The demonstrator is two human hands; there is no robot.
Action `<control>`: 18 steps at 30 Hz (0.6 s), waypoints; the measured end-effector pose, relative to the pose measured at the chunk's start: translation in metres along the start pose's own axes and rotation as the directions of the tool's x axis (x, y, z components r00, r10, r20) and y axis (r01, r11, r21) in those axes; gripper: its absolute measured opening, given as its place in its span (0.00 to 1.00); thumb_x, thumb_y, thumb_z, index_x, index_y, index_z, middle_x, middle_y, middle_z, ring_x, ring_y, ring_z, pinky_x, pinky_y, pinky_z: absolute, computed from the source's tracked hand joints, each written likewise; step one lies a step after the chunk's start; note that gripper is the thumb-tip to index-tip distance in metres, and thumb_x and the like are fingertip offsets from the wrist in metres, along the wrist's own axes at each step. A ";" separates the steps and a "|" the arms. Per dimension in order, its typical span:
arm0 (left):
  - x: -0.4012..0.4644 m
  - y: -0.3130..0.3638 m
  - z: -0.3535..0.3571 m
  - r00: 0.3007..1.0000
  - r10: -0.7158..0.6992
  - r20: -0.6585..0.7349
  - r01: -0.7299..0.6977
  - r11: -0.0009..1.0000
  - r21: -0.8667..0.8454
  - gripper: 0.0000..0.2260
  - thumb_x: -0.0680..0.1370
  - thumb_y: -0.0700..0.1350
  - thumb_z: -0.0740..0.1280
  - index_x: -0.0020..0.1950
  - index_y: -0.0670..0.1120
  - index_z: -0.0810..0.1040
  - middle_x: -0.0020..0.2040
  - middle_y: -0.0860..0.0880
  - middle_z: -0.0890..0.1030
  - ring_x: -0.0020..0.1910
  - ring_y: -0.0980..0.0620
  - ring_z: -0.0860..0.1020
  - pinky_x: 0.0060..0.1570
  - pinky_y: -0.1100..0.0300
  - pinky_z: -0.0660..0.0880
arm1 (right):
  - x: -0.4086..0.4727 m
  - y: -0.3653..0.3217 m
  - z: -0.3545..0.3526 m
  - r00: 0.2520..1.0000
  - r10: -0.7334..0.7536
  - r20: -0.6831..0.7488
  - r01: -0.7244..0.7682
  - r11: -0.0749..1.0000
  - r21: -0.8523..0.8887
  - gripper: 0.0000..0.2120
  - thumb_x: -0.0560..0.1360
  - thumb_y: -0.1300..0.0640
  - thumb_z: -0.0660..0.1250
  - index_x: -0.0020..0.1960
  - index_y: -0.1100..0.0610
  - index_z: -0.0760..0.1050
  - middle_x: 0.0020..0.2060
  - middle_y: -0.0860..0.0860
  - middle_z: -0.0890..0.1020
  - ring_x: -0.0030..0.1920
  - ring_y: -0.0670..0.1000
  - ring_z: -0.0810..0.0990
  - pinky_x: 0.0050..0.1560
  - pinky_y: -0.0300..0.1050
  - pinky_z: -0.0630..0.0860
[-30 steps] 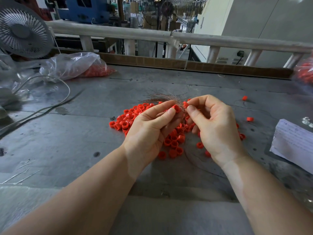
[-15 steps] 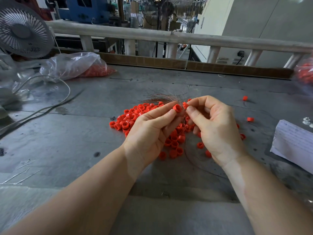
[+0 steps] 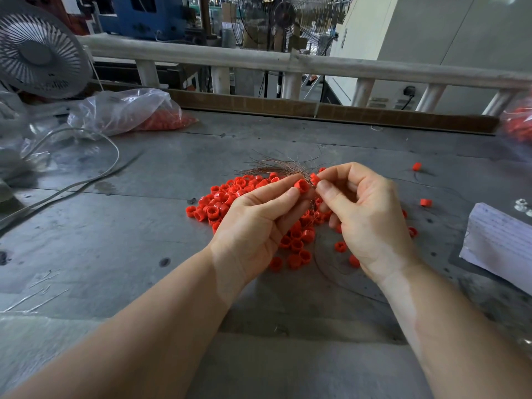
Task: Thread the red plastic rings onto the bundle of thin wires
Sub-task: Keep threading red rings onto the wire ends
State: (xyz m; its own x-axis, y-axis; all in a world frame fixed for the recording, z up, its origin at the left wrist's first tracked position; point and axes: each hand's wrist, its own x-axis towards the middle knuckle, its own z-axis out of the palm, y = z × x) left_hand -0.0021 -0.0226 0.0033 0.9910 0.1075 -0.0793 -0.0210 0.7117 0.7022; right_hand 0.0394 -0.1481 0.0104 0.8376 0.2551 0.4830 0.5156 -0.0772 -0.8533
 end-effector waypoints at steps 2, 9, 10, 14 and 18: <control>0.000 0.000 0.000 1.000 -0.006 -0.003 0.006 1.000 -0.002 0.11 0.66 0.34 0.66 0.46 0.38 0.83 0.43 0.43 0.84 0.42 0.52 0.83 0.40 0.65 0.80 | 0.000 0.000 0.000 1.000 0.003 0.003 -0.003 1.000 0.002 0.08 0.76 0.64 0.65 0.42 0.52 0.76 0.27 0.39 0.78 0.25 0.39 0.74 0.28 0.28 0.68; 0.000 0.001 0.000 1.000 -0.021 -0.011 0.021 1.000 -0.014 0.11 0.73 0.30 0.61 0.47 0.38 0.82 0.43 0.41 0.84 0.43 0.51 0.84 0.40 0.65 0.80 | 0.000 0.001 -0.001 1.000 0.003 0.012 -0.003 1.000 0.007 0.09 0.76 0.64 0.65 0.42 0.52 0.76 0.27 0.40 0.79 0.26 0.38 0.74 0.28 0.29 0.68; -0.001 0.002 0.000 1.000 -0.023 -0.010 0.023 1.000 -0.014 0.12 0.74 0.29 0.60 0.47 0.38 0.82 0.44 0.41 0.84 0.43 0.51 0.84 0.40 0.65 0.80 | 0.000 0.001 -0.001 1.000 0.001 0.014 -0.001 1.000 0.007 0.09 0.76 0.64 0.65 0.42 0.52 0.76 0.27 0.40 0.79 0.26 0.38 0.74 0.28 0.29 0.68; -0.001 0.002 0.000 1.000 -0.023 -0.005 0.022 1.000 -0.021 0.12 0.74 0.29 0.61 0.46 0.38 0.83 0.43 0.41 0.84 0.42 0.51 0.84 0.40 0.65 0.80 | 0.000 0.000 0.000 1.000 0.004 0.008 -0.004 1.000 0.016 0.09 0.76 0.65 0.65 0.42 0.52 0.76 0.27 0.39 0.79 0.26 0.38 0.73 0.28 0.28 0.68; -0.001 0.002 0.000 1.000 -0.018 0.018 0.019 1.000 -0.013 0.11 0.70 0.33 0.65 0.49 0.38 0.81 0.44 0.42 0.84 0.44 0.51 0.84 0.39 0.66 0.79 | 0.000 0.000 0.000 1.000 0.008 0.004 -0.008 1.000 0.025 0.09 0.76 0.65 0.65 0.42 0.52 0.76 0.26 0.39 0.78 0.26 0.38 0.74 0.28 0.27 0.68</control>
State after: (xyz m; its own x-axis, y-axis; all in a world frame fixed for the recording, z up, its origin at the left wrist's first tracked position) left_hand -0.0028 -0.0211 0.0045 0.9934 0.0821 -0.0797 -0.0042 0.7223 0.6915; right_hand 0.0393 -0.1480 0.0103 0.8411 0.2585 0.4752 0.5040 -0.0556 -0.8619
